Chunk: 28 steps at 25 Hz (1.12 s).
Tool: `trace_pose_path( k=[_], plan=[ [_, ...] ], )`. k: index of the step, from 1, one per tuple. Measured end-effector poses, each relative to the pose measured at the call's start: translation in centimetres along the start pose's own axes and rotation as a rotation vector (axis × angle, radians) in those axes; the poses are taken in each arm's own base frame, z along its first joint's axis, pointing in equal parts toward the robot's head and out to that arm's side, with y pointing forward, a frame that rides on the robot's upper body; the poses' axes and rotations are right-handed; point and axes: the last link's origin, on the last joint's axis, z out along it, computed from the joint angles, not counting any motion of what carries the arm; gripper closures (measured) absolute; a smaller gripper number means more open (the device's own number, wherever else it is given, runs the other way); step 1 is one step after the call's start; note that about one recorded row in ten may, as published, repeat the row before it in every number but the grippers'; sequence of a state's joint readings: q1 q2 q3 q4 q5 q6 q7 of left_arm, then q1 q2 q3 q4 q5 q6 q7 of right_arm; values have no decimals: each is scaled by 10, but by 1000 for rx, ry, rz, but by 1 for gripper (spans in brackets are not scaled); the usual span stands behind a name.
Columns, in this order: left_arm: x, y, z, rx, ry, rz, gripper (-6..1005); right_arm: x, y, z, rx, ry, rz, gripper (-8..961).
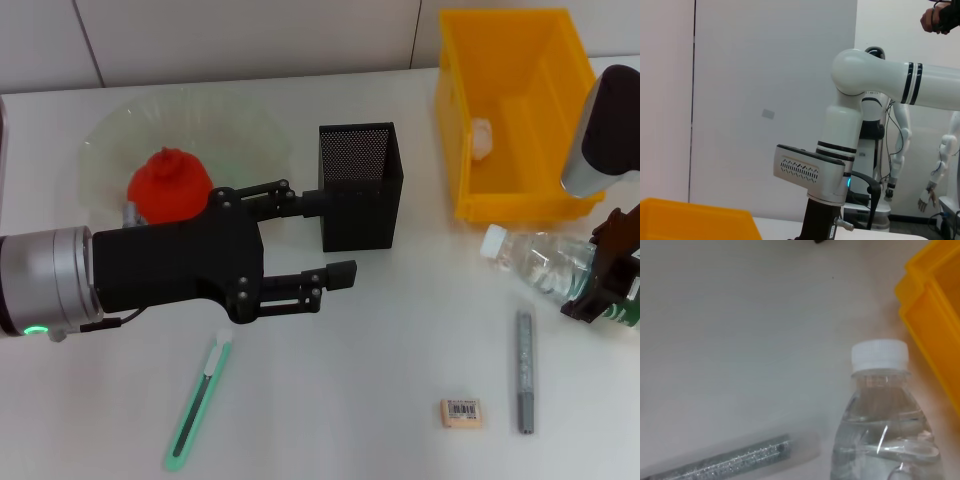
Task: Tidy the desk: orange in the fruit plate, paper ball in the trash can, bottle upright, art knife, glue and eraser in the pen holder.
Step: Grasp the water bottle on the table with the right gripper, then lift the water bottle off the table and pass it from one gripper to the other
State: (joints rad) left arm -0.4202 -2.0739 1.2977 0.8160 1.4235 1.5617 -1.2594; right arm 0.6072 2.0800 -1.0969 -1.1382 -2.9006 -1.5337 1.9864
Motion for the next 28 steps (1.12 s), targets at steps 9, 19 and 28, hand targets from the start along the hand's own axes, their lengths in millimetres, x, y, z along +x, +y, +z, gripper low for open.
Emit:
trace_pose_path(
  k=[9, 19, 28],
  plan=[
    [0, 1, -1, -1, 1, -2, 258, -3, 6, -1, -23, -31, -4, 190],
    [-1, 1, -2, -3, 1, -2, 257, -8, 18, -22, -28, -87, -15, 191],
    [0, 1, -1, -6, 1, 2, 258, -5, 23, -40, 44, -135, -20, 194]
  ],
)
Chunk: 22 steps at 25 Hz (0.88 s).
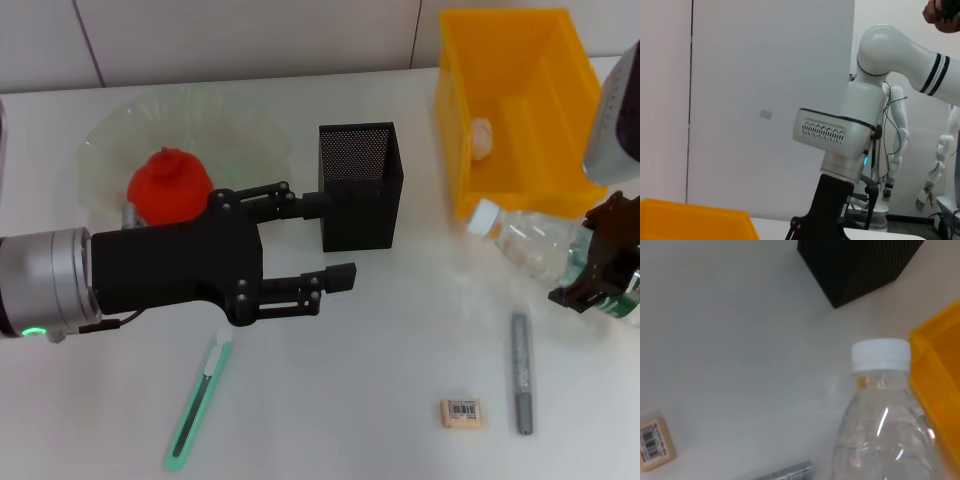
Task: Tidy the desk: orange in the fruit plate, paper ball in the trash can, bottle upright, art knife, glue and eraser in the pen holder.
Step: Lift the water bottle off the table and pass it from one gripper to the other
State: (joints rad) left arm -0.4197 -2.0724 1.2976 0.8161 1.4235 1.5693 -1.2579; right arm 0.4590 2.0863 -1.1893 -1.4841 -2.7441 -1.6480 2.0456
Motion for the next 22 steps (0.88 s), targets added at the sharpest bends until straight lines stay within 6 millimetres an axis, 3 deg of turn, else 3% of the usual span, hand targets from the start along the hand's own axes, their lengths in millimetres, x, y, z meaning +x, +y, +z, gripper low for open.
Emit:
trace_pose_path(
  k=[13, 22],
  plan=[
    [1, -2, -1, 15, 4, 4, 258, -7, 8, -42, 91, -268, 26, 194],
    [4, -9, -5, 67, 29, -1, 258, -15, 3, -49, 146, -470, 38, 193]
  ],
)
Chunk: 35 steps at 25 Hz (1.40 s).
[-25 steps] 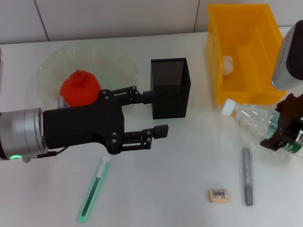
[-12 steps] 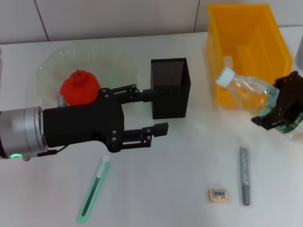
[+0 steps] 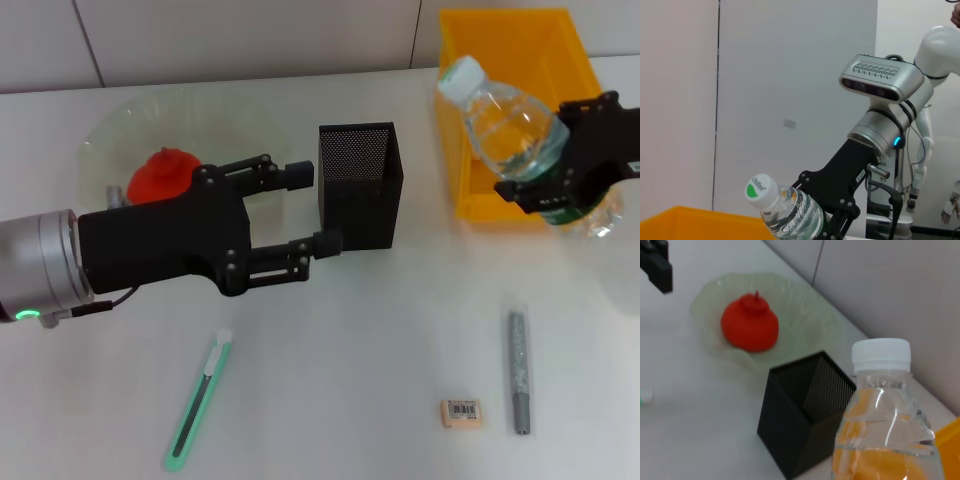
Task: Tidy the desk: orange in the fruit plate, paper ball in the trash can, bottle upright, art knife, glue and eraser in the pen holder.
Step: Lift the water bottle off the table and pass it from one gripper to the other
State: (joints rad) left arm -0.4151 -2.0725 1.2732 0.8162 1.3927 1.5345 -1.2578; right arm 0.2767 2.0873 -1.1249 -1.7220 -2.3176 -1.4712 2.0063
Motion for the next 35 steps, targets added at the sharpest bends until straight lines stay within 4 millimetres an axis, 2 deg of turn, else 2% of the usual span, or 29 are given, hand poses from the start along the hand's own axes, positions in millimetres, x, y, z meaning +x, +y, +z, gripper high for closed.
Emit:
trace_pose_path(
  k=[8, 15, 21, 28, 35],
  plan=[
    [0, 0, -2, 16, 20, -12, 257, -8, 3, -8, -6, -195, -16, 193],
    [1, -1, -2, 24, 39, -6, 257, 0, 3, -12, -46, -403, 12, 194],
    [2, -3, -2, 35, 65, -16, 257, 16, 9, -7, -120, -570, 43, 194],
    [5, -5, -5, 61, 116, -43, 257, 31, 30, 10, -251, -628, 5, 194],
    [7, -7, -4, 69, 140, -55, 257, 34, 35, 19, -277, -685, 20, 194]
  ],
)
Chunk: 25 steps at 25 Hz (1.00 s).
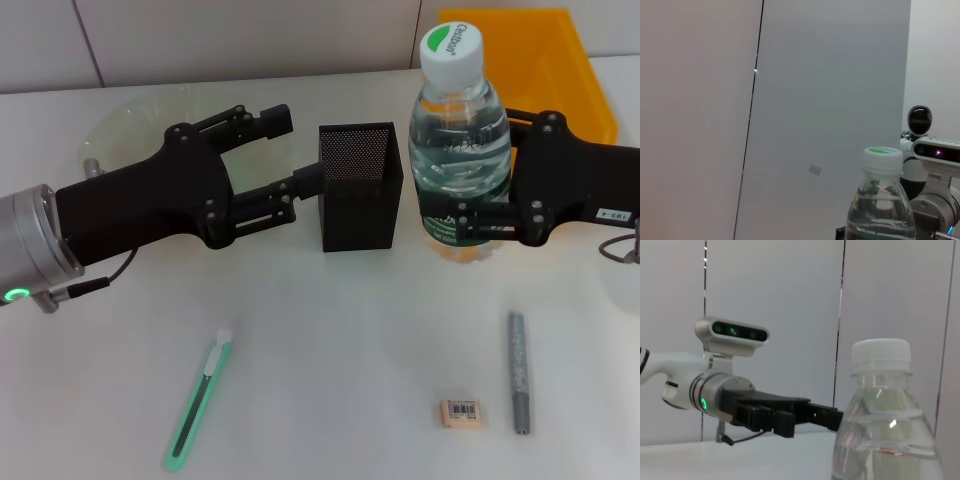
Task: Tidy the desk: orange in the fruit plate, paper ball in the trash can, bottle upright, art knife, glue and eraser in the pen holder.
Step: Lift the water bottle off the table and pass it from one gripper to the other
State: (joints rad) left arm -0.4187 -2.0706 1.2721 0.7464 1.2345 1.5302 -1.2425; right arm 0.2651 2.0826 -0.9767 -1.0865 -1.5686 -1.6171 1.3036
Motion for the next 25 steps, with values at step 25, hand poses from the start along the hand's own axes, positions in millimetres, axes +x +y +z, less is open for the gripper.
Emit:
trace_pose_path(
  k=[25],
  plan=[
    [8, -4, -2, 46, 121, -55, 257, 15, -11, 39, -15, -42, 93, 194]
  ],
)
